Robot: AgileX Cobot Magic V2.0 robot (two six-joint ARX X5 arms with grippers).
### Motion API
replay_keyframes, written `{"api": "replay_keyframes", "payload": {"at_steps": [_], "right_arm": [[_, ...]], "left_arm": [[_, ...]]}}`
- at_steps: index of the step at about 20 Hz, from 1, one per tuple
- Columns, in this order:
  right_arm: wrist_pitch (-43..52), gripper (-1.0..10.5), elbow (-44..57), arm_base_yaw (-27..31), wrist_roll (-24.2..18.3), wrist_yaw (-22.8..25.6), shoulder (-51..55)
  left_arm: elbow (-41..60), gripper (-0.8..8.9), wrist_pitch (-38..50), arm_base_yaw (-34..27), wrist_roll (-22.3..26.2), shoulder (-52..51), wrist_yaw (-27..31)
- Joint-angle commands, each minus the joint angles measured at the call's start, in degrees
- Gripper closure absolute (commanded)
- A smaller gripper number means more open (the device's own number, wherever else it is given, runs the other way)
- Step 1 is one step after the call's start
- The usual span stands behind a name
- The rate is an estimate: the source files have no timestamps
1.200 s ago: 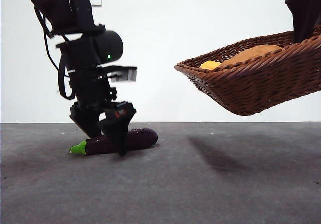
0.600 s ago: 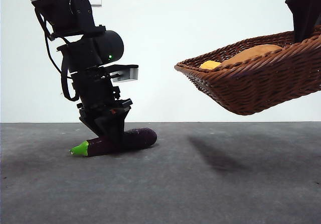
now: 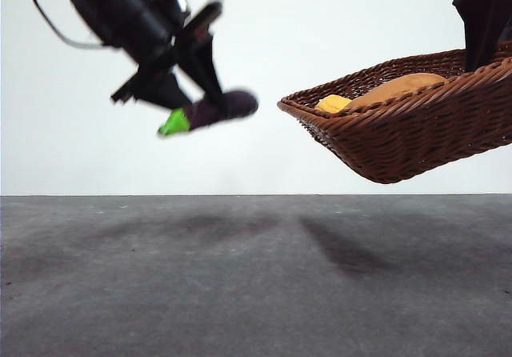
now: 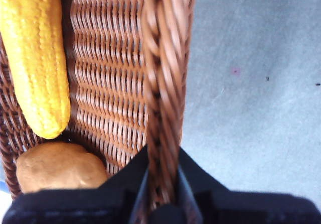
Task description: Help me put the vegetables on the table into the basket
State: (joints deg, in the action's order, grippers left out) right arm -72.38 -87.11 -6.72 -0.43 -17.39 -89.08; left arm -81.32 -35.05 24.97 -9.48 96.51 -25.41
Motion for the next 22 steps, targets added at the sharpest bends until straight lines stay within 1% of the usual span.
{"api": "replay_keyframes", "payload": {"at_steps": [1, 3, 5, 7, 8, 11, 13, 17, 19, 22], "right_arm": [[0.4, 9.6, 0.3, 0.0, 0.2, -0.6, -0.4], [0.4, 9.6, 0.3, 0.0, 0.2, -0.6, -0.4], [0.3, 9.6, 0.3, 0.0, 0.2, -0.6, -0.4], [0.3, 9.6, 0.3, -0.1, -0.4, -0.8, -0.4], [0.3, 9.6, 0.3, -0.1, -0.9, -1.6, -0.4], [0.0, 9.6, 0.3, -0.1, -1.4, -5.1, -0.4], [-0.8, 9.6, 0.3, -0.1, -1.7, -6.1, -0.4], [-2.9, 9.6, 0.3, -1.4, -3.8, -7.1, -0.4], [-2.9, 9.6, 0.3, -2.3, -4.3, -8.4, -0.4], [-2.8, 9.6, 0.3, -4.0, -4.3, -9.9, -0.4]], "left_arm": [[0.2, 8.22, 0.7, 2.9, -2.4, -3.3, 0.0], [0.2, 8.22, 1.8, 6.1, -2.6, -5.8, 0.2], [0.2, 8.22, 3.4, 9.6, -4.4, -7.1, 2.3], [0.2, 8.21, 6.4, 13.0, -7.5, -7.0, 2.9], [0.2, 8.15, 8.3, 14.5, -10.2, -6.6, 2.9], [0.2, 8.13, 12.5, 17.6, -16.3, -5.0, 2.9], [0.2, 7.98, 13.8, 18.4, -18.1, -4.2, 2.9], [0.2, 5.39, 16.0, 18.8, -22.8, -3.7, 2.9], [0.2, 4.89, 17.8, 18.8, -25.0, -3.7, 2.9], [0.2, 4.89, 17.9, 18.8, -26.3, -3.6, 3.5]]}}
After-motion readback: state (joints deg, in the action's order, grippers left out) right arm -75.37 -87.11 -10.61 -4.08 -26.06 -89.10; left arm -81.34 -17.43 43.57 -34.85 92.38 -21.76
